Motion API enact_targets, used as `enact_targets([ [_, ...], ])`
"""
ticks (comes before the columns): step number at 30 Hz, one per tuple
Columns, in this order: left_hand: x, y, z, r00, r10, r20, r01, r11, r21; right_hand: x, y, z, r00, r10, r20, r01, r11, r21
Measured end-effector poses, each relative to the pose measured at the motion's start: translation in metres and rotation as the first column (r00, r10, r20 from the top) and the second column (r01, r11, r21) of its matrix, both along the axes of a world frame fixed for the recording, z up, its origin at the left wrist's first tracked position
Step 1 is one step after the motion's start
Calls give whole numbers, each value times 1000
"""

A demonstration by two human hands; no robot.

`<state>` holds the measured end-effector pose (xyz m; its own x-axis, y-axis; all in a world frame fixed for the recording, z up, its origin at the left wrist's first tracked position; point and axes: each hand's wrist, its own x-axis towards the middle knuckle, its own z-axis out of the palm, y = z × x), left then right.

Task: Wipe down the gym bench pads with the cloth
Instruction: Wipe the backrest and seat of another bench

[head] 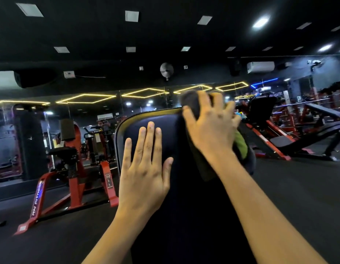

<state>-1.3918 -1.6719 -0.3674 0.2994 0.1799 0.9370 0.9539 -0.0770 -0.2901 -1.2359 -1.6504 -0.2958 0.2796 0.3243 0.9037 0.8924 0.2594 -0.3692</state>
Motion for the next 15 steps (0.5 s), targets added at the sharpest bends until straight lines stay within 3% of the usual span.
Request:
enact_targets([
  [2, -1, 0, 1, 1000, -22, 2, 22, 1000, 10, -15, -4, -10, 982, 18, 186, -39, 993, 112],
  [4, -5, 0, 1, 998, -58, 0, 58, 998, 5, -10, -3, -32, 975, 31, 222, -70, 983, 172],
  [6, -9, -2, 0, 992, -127, 0, 127, 992, -1, 8, -1, -43, 992, 15, 127, -32, 991, 133],
  [9, -23, -8, -1, 983, -184, 20, 185, 983, -1, 15, 2, -14, 977, 19, -214, -28, 999, -38],
  [10, -29, -10, -1, 981, -193, 37, 193, 981, 1, 6, 0, -1, 970, -1, -243, -18, 997, -75],
  [12, -42, -12, -2, 976, -211, 57, 212, 977, -7, -26, -8, 18, 994, -20, -107, 16, 999, -38],
  [15, -59, -10, -7, 968, -248, 37, 250, 968, -39, -72, -21, 5, 966, 68, 250, -95, 991, 99],
])
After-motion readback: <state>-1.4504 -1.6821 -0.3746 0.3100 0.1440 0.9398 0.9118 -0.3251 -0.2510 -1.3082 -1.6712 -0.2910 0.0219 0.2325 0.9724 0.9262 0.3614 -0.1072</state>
